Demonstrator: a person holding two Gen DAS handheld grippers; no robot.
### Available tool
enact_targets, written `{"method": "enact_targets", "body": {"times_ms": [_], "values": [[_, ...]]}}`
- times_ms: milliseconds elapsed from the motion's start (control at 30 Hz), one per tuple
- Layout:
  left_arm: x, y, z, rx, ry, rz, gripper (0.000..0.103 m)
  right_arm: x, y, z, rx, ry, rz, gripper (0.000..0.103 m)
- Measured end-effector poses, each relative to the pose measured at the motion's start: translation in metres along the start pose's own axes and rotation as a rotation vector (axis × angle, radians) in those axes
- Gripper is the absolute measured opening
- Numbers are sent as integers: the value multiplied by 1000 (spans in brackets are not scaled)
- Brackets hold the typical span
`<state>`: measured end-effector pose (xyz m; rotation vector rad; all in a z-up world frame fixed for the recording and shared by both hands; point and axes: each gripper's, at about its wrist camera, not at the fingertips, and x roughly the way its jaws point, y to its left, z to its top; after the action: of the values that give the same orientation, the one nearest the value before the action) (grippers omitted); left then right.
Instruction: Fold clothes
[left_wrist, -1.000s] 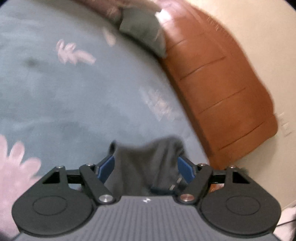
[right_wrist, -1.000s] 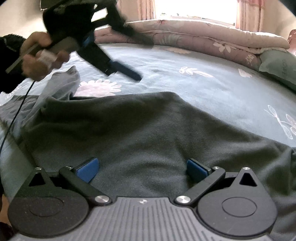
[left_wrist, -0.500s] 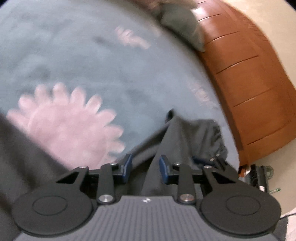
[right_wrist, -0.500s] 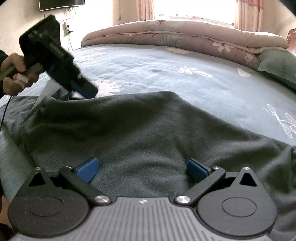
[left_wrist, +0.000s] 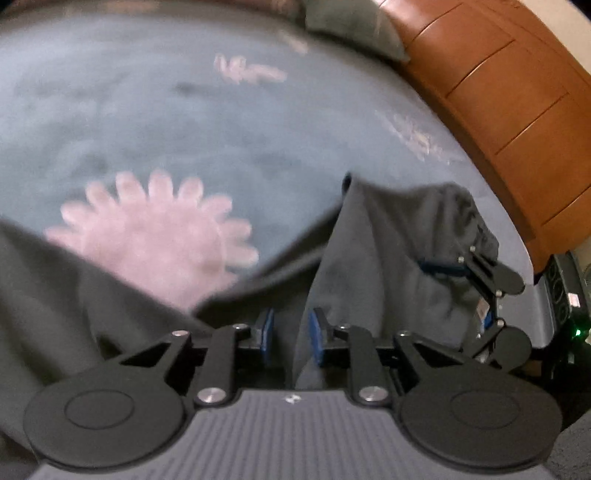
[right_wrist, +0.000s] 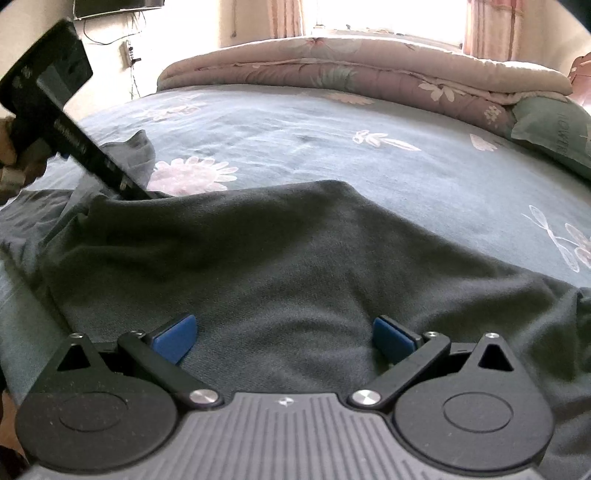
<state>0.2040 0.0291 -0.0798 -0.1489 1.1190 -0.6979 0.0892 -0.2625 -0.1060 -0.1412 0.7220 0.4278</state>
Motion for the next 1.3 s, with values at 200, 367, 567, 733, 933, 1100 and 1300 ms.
{"method": "enact_targets", "body": {"times_ms": [200, 367, 567, 733, 933, 1100, 1300], "values": [[2, -7, -6, 49, -14, 15, 35, -2, 1, -2, 11, 1, -8, 103], [6, -23, -10, 160, -10, 52, 43, -2, 2, -2, 10, 0, -9, 103], [5, -54, -16, 345, -24, 146, 42, -2, 3, -4, 11, -12, -16, 103], [18, -70, -25, 442, 22, 201, 38, -2, 2, -5, 10, -14, -13, 103], [14, -87, -29, 482, 17, 239, 4, -2, 3, -5, 11, -16, -16, 103], [-7, -72, -5, 384, -76, 288, 1, -3, 3, -4, 7, -12, -15, 103], [-6, -47, 2, 286, -50, 292, 2, -3, 2, -5, 6, -12, -15, 103]]}}
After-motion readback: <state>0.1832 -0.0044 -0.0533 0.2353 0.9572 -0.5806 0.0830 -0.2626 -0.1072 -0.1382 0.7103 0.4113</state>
